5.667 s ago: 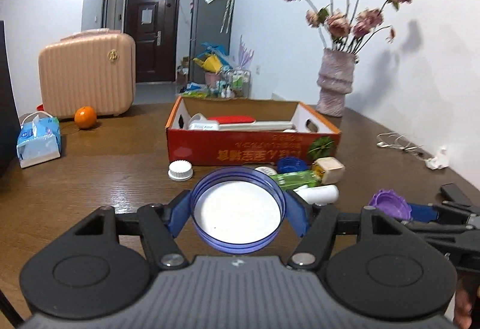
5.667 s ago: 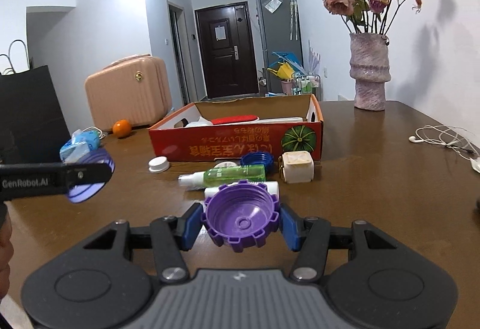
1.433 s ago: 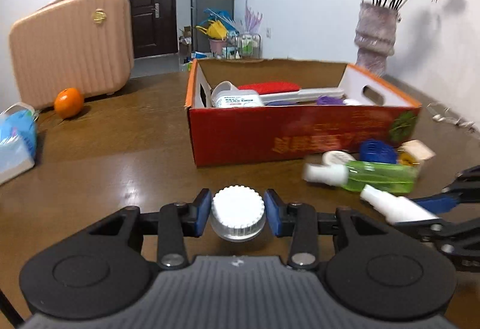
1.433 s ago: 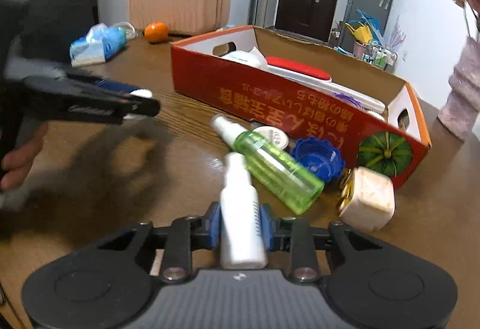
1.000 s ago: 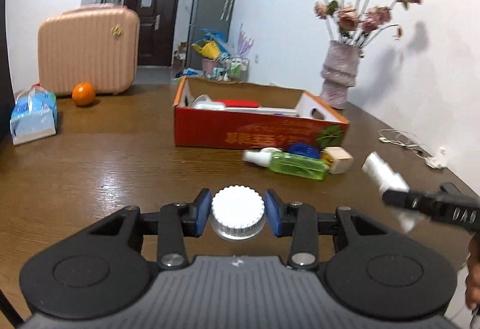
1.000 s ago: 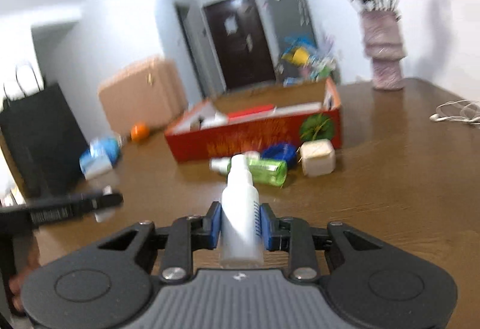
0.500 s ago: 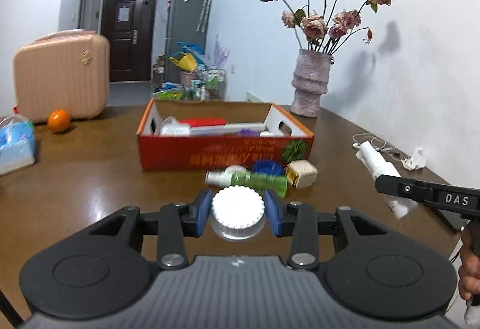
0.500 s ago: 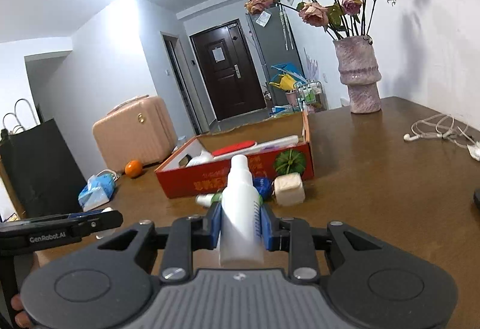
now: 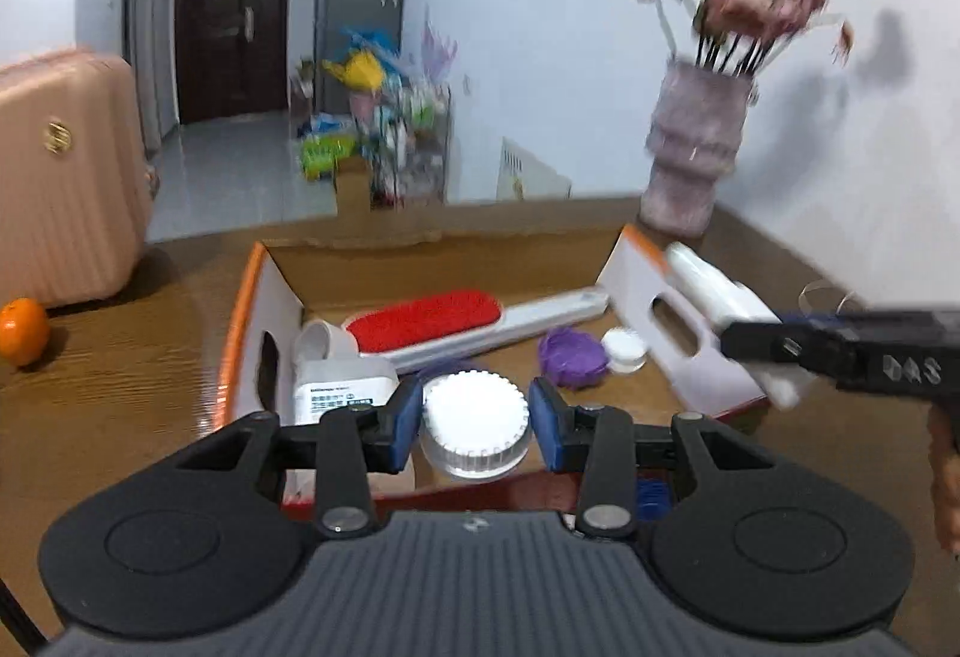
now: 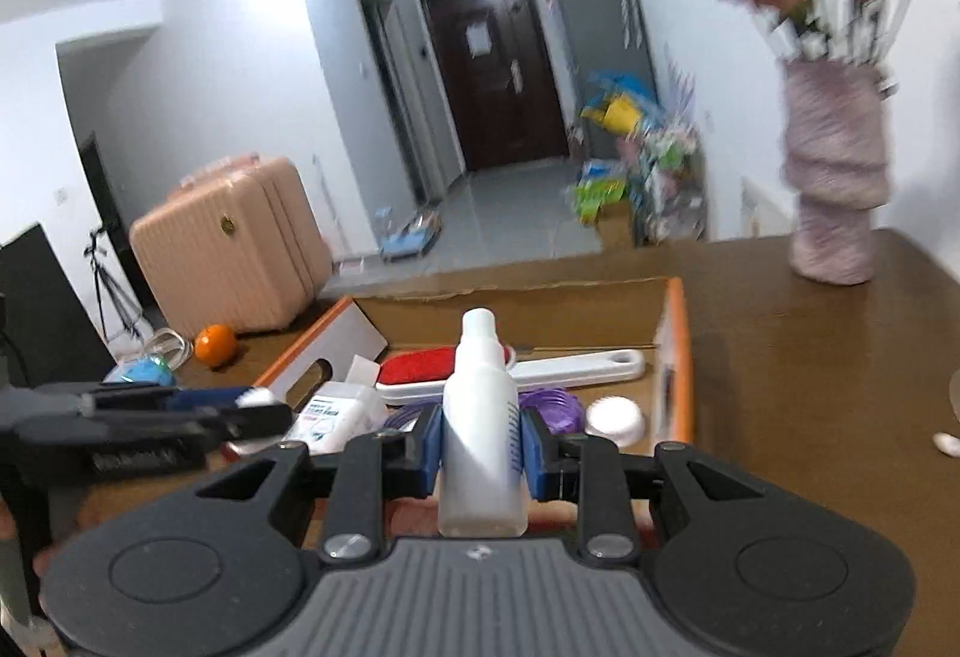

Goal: Organize rigid objects
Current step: 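Carry the spray bottle and ribbed cap into the box and open both grippers, then withdraw both grippers from the box back toward the table items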

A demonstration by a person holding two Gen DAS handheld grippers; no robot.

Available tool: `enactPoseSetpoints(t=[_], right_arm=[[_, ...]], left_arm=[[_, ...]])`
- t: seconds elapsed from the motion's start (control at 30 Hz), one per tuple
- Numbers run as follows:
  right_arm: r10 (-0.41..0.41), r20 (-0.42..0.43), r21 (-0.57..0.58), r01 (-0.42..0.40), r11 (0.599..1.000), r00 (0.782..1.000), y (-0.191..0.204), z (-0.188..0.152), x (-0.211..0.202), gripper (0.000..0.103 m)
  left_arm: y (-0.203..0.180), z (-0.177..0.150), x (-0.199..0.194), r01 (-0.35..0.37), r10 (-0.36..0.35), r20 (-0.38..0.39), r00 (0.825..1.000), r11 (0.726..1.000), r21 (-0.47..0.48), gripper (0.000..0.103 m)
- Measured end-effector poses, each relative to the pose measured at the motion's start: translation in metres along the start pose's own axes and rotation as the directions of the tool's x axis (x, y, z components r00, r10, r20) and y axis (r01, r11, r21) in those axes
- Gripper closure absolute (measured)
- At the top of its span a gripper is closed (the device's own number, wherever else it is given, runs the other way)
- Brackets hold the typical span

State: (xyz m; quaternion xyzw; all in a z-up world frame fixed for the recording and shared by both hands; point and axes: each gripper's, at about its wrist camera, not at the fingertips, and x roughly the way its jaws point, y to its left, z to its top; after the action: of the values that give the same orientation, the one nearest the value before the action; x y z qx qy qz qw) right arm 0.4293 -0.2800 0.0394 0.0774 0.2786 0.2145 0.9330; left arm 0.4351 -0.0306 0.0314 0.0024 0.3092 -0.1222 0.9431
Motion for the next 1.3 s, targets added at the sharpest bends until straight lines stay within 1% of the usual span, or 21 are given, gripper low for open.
enactPoseSetpoints(t=[0.1, 0.17, 0.23, 0.3, 0.37, 0.47, 0.5, 0.6, 0.67, 0.7, 0.73, 0.77, 0.83, 0.93, 1.03, 1.07, 1.13, 1.2, 1.3], right_arm=[[-0.007, -0.082, 0.009, 0.008, 1.0, 0.997, 0.001, 0.013, 0.056, 0.077], [-0.021, -0.146, 0.015, 0.024, 1.0, 0.989, 0.004, 0.012, 0.092, 0.077], [-0.035, -0.198, 0.01, 0.038, 0.999, 0.98, 0.01, 0.009, 0.121, 0.076], [-0.059, -0.23, 0.022, 0.066, 0.998, 0.971, 0.011, 0.006, 0.141, 0.076], [-0.073, -0.271, 0.018, 0.081, 0.997, 0.96, 0.014, 0.002, 0.152, 0.076], [-0.047, -0.252, 0.028, 0.056, 0.998, 0.967, 0.015, 0.001, 0.147, 0.076], [-0.047, -0.242, 0.031, 0.056, 0.998, 0.969, 0.015, 0.002, 0.142, 0.075], [-0.045, -0.211, 0.033, 0.053, 0.998, 0.977, 0.016, 0.011, 0.118, 0.075], [-0.055, -0.186, 0.012, 0.059, 0.998, 0.981, 0.018, 0.019, 0.094, 0.075], [-0.059, -0.176, -0.001, 0.06, 0.998, 0.983, 0.019, 0.022, 0.081, 0.075], [-0.065, -0.16, -0.011, 0.064, 0.998, 0.985, 0.02, 0.024, 0.066, 0.075], [-0.072, -0.149, -0.019, 0.07, 0.997, 0.986, 0.02, 0.026, 0.052, 0.075], [-0.084, -0.125, -0.038, 0.079, 0.996, 0.989, 0.023, 0.026, 0.021, 0.07], [-0.097, -0.089, -0.058, 0.092, 0.994, 0.991, 0.027, 0.02, -0.024, 0.064], [-0.112, -0.055, -0.071, 0.108, 0.992, 0.992, 0.032, 0.005, -0.065, 0.062], [-0.12, -0.041, -0.077, 0.116, 0.99, 0.992, 0.034, -0.002, -0.078, 0.061], [-0.127, -0.003, -0.085, 0.126, 0.988, 0.992, 0.039, -0.018, -0.103, 0.053], [-0.125, 0.034, -0.094, 0.128, 0.987, 0.992, 0.047, -0.038, -0.127, 0.05], [-0.135, 0.082, -0.109, 0.143, 0.984, 0.988, 0.062, -0.074, -0.159, 0.045]], left_arm=[[0.001, -0.002, 0.031, -0.018, 0.021, -0.056, 0.998, 0.999, 0.046, 0.063], [0.002, -0.004, 0.045, -0.03, 0.034, -0.089, 0.995, 0.998, 0.056, 0.063], [0.004, -0.006, 0.053, -0.02, 0.026, -0.105, 0.994, 0.998, 0.066, 0.063], [0.007, -0.007, 0.06, -0.012, 0.02, -0.119, 0.993, 0.998, 0.065, 0.059], [0.012, -0.007, 0.062, -0.012, 0.018, -0.117, 0.993, 0.999, 0.051, 0.059], [0.017, -0.002, 0.055, -0.018, 0.019, -0.104, 0.994, 1.0, 0.004, 0.059], [0.019, 0.0, 0.051, -0.019, 0.018, -0.099, 0.995, 1.0, -0.01, 0.058], [0.022, 0.005, 0.026, -0.035, 0.033, -0.063, 0.997, 0.999, -0.038, 0.053], [0.022, 0.006, 0.004, -0.045, 0.043, -0.036, 0.998, 0.998, -0.048, 0.045], [0.022, 0.006, -0.007, -0.05, 0.049, -0.024, 0.999, 0.997, -0.053, 0.044], [0.022, 0.004, -0.021, -0.054, 0.054, -0.01, 0.998, 0.997, -0.06, 0.039], [0.022, 0.002, -0.035, -0.059, 0.059, 0.005, 0.998, 0.996, -0.065, 0.031], [0.022, -0.005, -0.061, -0.078, 0.081, 0.034, 0.996, 0.994, -0.081, 0.02], [0.022, -0.021, -0.099, -0.095, 0.102, 0.065, 0.993, 0.99, -0.099, 0.02], [0.02, -0.041, -0.135, -0.112, 0.124, 0.098, 0.987, 0.986, -0.121, 0.019], [0.017, -0.05, -0.147, -0.112, 0.126, 0.112, 0.986, 0.986, -0.127, 0.018], [0.012, -0.067, -0.168, -0.117, 0.134, 0.133, 0.982, 0.985, -0.126, 0.017], [0.004, -0.088, -0.191, -0.124, 0.143, 0.16, 0.977, 0.985, -0.121, 0.016], [-0.008, -0.122, -0.222, -0.104, 0.126, 0.193, 0.973, 0.987, -0.122, 0.014]])
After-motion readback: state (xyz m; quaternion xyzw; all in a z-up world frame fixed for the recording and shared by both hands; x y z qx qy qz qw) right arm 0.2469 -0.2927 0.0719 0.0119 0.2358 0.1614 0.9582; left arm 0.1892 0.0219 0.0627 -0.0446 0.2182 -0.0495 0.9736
